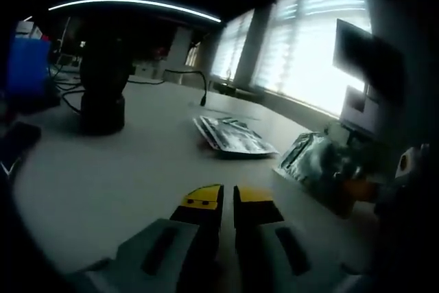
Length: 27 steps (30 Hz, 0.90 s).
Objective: Clip sheet goods on table flip sheet goods clip sheet goods scan sheet goods put sheet goods back to table
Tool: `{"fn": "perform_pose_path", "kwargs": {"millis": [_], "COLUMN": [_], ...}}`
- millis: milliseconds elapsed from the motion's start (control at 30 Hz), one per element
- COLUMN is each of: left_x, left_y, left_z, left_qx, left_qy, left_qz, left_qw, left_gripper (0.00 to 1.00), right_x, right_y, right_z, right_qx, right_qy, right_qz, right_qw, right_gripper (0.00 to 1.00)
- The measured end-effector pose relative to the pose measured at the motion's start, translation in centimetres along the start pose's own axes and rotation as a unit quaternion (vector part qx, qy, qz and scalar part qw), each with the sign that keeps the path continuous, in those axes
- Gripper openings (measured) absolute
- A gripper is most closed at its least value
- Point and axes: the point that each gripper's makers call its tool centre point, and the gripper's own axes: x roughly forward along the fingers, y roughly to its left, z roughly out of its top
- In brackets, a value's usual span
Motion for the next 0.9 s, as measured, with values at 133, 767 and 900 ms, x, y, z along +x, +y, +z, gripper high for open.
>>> {"fn": "perform_pose_path", "kwargs": {"millis": [133,767,900], "left_x": [-0.1,-0.1,-0.1], "left_y": [0.2,0.3,0.2], "left_z": [0.0,0.0,0.0], "left_qx": [0.002,0.001,0.008], "left_qy": [-0.004,-0.007,-0.007], "left_qz": [0.002,-0.001,-0.002], "left_qw": [1.0000,1.0000,0.9999], "left_gripper": [0.00,0.00,0.00], "right_x": [0.0,-0.6,-0.9], "right_y": [-0.3,-0.5,-0.3], "right_z": [-0.5,-1.2,-1.2], "right_qx": [-0.009,-0.026,-0.007], "right_qy": [0.016,0.060,0.073], "right_qz": [-0.009,-0.013,-0.005], "right_qw": [0.9998,0.9978,0.9973], "right_gripper": [0.00,0.06,0.08]}}
